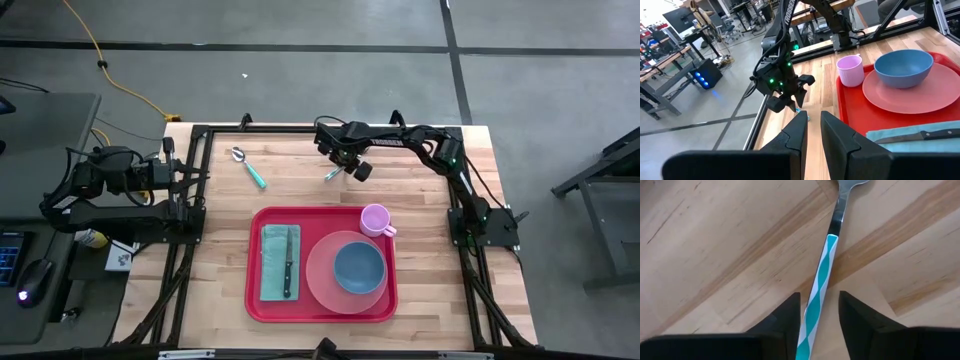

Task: Set up tray
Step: Put the blue fork on the blue napkin to the left of the black knife

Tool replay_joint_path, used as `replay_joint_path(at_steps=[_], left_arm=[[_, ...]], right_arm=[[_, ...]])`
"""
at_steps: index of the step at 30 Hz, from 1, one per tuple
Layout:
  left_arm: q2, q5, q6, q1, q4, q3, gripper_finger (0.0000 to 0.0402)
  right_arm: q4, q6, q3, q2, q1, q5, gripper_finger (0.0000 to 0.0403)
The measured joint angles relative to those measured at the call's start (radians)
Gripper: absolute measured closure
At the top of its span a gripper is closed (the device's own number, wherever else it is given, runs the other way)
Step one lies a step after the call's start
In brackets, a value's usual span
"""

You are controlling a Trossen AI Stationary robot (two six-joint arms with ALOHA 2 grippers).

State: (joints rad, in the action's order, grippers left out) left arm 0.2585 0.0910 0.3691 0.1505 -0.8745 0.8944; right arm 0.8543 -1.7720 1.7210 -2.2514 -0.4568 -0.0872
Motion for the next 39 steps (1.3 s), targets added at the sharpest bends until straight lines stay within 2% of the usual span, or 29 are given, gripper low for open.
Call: replay_joint_path(at_steps=[14,35,39], left_arm=[[0.0,0.0,0.0,0.0,0.0,0.0,0.0316],[0.0,-0.001,0.0,0.0,0.004,0.0,0.0316],[0.0,-0.004,0.0,0.0,0.005,0.0,0.0316]], right_arm=[[-0.016,0.026,0.0,-0.001,0.0,0.006,0.0395],[-0.017,0.142,-0.003,0.023,0.034,-0.002,0.0402],[-0.003,0.167,-0.003,0.055,0.034,-0.038,0.0402]])
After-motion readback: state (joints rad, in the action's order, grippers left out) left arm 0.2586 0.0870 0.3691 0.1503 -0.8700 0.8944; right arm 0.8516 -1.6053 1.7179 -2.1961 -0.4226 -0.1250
